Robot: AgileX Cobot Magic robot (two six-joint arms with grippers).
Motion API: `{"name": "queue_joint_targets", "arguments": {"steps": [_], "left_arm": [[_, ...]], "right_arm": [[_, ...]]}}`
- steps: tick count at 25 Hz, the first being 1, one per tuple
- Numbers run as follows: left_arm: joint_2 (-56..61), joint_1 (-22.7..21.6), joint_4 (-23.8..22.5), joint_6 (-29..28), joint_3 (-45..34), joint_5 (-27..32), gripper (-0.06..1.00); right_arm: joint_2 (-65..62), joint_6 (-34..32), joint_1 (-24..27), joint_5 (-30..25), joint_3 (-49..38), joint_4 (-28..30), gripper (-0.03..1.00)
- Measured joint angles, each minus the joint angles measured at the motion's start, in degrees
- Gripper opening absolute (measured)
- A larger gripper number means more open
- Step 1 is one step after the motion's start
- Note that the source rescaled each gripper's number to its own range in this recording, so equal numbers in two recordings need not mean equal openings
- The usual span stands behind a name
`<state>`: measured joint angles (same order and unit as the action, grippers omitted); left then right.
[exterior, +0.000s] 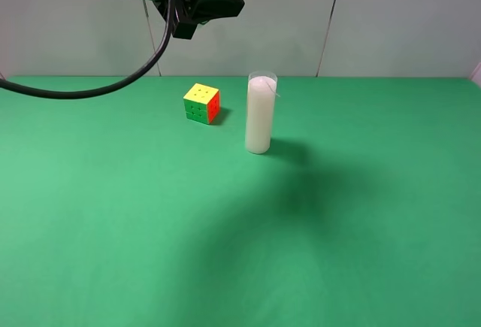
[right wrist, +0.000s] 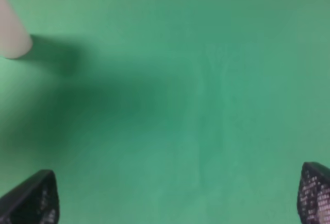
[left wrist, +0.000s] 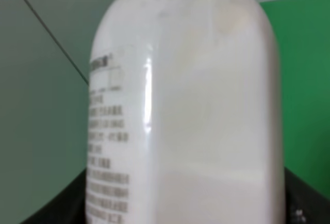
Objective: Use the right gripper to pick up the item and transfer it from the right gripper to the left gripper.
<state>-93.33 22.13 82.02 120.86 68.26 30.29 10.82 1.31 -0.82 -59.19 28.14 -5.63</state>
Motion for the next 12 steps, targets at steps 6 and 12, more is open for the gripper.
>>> {"name": "queue_joint_targets", "arguments": {"steps": [6, 12], "left_arm": [[0.11, 0.00, -0.10, -0.04, 0.00, -0.17, 0.00], [0.11, 0.00, -0.10, -0.17, 0.00, -0.28, 0.00]], "right_arm": [[0.00, -0.01, 0.00, 0.00, 0.00, -0.16, 1.00], [0.00, -0.01, 0.00, 0.00, 0.00, -0.16, 1.00]]}}
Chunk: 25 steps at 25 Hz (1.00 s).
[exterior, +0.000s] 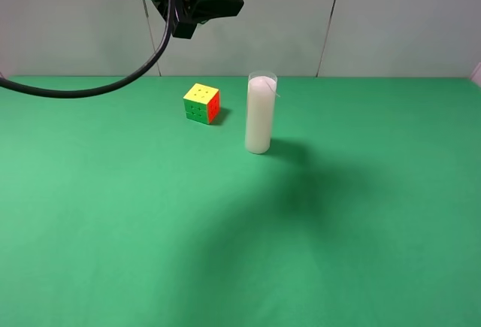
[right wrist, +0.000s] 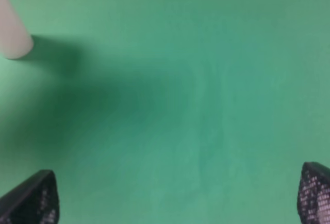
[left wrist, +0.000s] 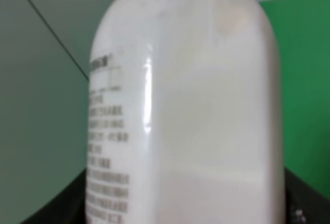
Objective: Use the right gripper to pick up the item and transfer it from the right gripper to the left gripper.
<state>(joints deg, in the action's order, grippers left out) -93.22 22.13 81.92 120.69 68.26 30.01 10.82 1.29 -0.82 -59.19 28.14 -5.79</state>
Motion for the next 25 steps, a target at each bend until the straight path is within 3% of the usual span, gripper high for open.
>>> {"name": "queue_joint_targets", "arguments": {"steps": [4, 9, 12, 20, 25], "left_arm": [[0.00, -0.27, -2.12, -3.21, 0.00, -0.06, 0.00], [0.31, -1.84, -15.31, -15.92, -0.12, -4.28, 0.00], [1.39, -3.47, -20.53, -23.21, -0.32, -6.41, 0.00], [4.06, -6.51, -23.89, -35.53, -1.56, -7.33, 0.00], [5.38, -8.24, -31.85, -46.14, -4.12, -11.18, 0.00]], "right_arm": [[0.00, 0.00, 0.00, 0.00, 0.00, 0.00, 1.00], [0.00, 0.00, 0.00, 0.00, 0.00, 0.00, 1.00], [0.00, 0.00, 0.00, 0.02, 0.00, 0.00, 1.00], [0.00, 0.00, 0.00, 0.13, 0.00, -0.04, 1.00], [0.00, -0.05, 0.00, 0.43, 0.00, -0.04, 1.00]]}}
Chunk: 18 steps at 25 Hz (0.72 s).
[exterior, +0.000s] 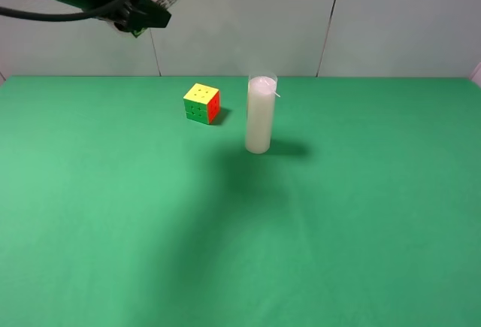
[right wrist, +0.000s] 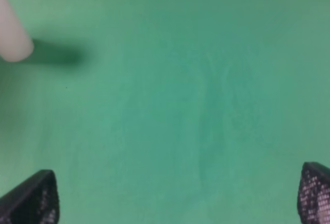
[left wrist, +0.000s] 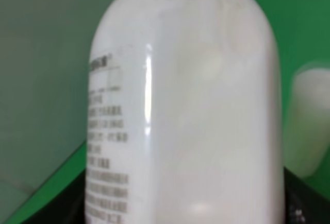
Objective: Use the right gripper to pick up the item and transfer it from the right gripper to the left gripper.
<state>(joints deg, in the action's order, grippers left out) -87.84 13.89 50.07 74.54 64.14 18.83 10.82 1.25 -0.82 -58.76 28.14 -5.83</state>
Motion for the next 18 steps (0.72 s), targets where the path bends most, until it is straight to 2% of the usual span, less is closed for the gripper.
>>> {"name": "queue_joint_targets", "arguments": {"steps": [4, 7, 11, 18], "left_arm": [[1.47, -0.60, -8.94, -10.05, -2.37, -5.43, 0.00], [2.61, -0.60, -12.53, -16.28, -5.20, -10.74, 0.00], [3.29, -0.60, -13.38, -19.65, -10.75, -18.27, 0.00], [3.35, -0.60, -13.52, -21.18, -19.29, -30.21, 0.00]], "right_arm": [[0.00, 0.00, 0.00, 0.04, 0.00, 0.00, 1.00], [0.00, 0.00, 0.00, 0.04, 0.00, 0.00, 1.00], [0.00, 0.00, 0.00, 0.04, 0.00, 0.00, 1.00], [0.00, 0.00, 0.00, 0.06, 0.00, 0.00, 1.00]]}}
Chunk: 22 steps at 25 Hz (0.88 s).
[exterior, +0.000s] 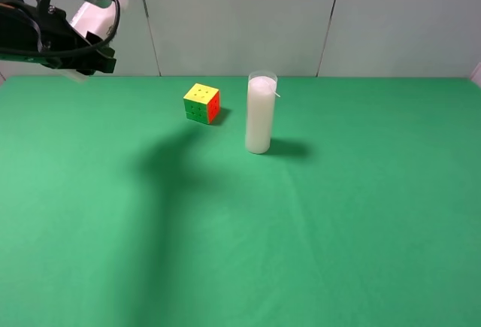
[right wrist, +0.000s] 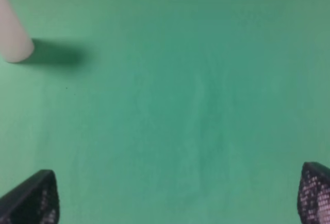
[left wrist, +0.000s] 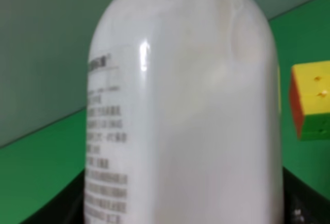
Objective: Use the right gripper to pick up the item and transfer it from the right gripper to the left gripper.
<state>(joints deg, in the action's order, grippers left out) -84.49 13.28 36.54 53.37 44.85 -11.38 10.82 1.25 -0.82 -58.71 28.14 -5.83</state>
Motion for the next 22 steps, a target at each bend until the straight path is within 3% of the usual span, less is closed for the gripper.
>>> {"name": "queue_joint_targets", "arguments": {"steps": [5, 11, 14, 22], "left_arm": [[0.00, 0.00, -8.50, -8.05, -3.28, -6.80, 0.00], [0.11, 0.00, -15.97, -21.33, -10.76, -22.98, 0.00], [0.11, 0.00, -18.41, -23.72, -13.20, -27.08, 0.00], [-1.88, 0.00, -21.38, -25.48, -14.34, -31.19, 0.00]], "right_arm": [[0.00, 0.00, 0.00, 0.05, 0.00, 0.00, 1.00], [0.00, 0.00, 0.00, 0.05, 0.00, 0.00, 1.00], [0.00, 0.00, 0.00, 0.05, 0.00, 0.00, 1.00], [0.00, 0.00, 0.00, 0.05, 0.00, 0.00, 1.00]]}}
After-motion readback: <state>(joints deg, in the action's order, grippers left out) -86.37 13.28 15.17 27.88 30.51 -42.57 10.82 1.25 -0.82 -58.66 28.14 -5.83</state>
